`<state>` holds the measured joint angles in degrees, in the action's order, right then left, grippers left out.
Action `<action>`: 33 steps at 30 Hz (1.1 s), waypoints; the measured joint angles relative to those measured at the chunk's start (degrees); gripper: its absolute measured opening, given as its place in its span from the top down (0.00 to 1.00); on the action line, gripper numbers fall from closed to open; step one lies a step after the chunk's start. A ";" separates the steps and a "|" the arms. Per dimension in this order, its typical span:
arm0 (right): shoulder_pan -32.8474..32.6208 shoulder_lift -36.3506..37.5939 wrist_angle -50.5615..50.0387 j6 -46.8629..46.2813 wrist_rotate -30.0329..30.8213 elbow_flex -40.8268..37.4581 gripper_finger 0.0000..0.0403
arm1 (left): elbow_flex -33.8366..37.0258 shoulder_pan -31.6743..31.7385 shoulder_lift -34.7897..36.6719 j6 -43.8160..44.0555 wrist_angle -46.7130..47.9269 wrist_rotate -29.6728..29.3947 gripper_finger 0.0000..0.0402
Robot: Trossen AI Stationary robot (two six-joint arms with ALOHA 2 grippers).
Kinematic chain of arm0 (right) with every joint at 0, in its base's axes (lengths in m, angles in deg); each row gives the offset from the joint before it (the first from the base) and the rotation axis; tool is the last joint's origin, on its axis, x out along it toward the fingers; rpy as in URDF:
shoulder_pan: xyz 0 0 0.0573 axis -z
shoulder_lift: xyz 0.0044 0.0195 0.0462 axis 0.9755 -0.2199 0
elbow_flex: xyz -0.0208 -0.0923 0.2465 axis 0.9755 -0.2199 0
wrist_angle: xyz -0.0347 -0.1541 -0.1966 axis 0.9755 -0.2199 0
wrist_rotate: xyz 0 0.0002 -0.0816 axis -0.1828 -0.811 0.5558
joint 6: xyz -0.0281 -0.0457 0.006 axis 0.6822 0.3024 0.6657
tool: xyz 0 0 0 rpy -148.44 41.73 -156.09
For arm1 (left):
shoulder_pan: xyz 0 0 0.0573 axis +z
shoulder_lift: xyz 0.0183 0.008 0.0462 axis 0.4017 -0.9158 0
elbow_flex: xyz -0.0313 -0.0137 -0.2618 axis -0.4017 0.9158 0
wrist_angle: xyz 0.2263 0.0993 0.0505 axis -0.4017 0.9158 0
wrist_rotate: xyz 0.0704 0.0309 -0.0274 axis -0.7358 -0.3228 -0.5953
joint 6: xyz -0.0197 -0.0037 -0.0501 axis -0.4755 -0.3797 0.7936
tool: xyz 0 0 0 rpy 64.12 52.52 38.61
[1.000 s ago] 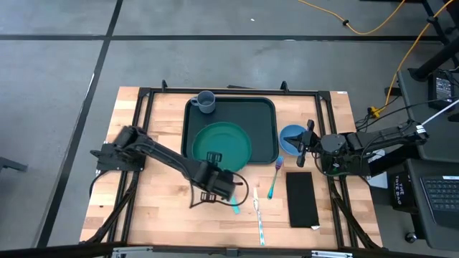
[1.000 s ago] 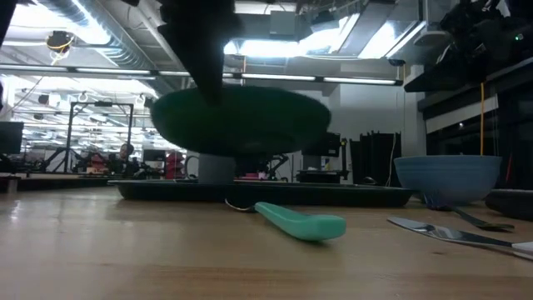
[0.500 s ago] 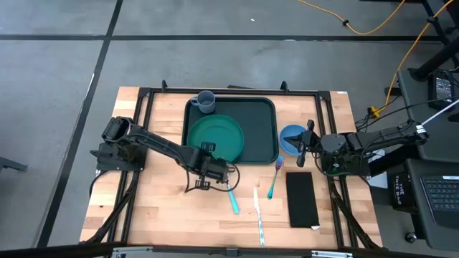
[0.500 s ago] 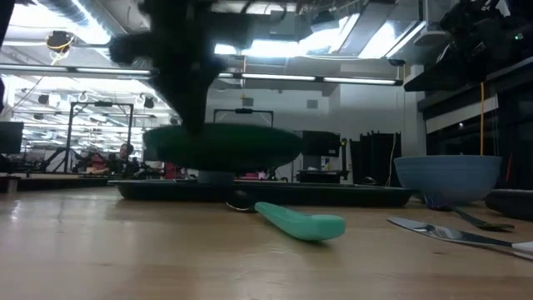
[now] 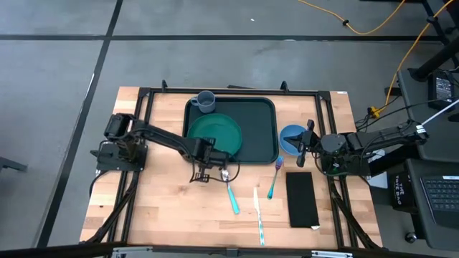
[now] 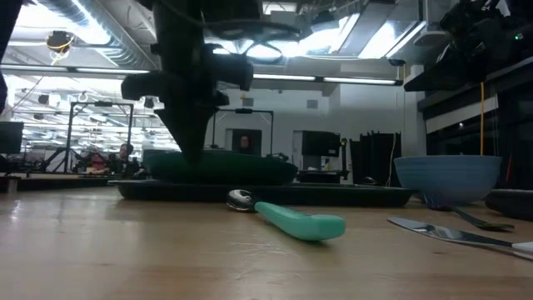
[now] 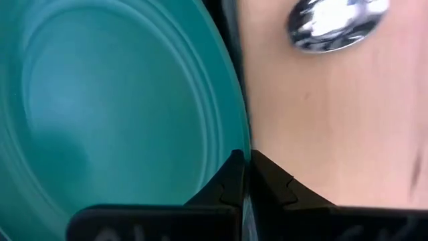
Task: Set up tray
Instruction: Put the green plate in the bottom left of the black serving tray, then put the blue bowl on the green plate on the black serving tray
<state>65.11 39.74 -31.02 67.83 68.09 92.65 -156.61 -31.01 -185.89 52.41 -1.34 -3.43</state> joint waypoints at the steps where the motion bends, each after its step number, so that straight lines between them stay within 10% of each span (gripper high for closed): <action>1: -0.02 0.00 0.00 -0.02 0.01 0.00 0.98 | 0.28 0.43 -0.01 -0.01 -0.03 0.00 1.00; 33: -0.02 0.00 -0.02 -0.24 -4.00 0.00 0.98 | 0.49 1.07 -0.01 6.53 -0.44 2.93 0.86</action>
<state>65.09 39.74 -31.05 67.59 64.09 92.65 -156.12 -29.95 -185.90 58.94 -1.77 -0.50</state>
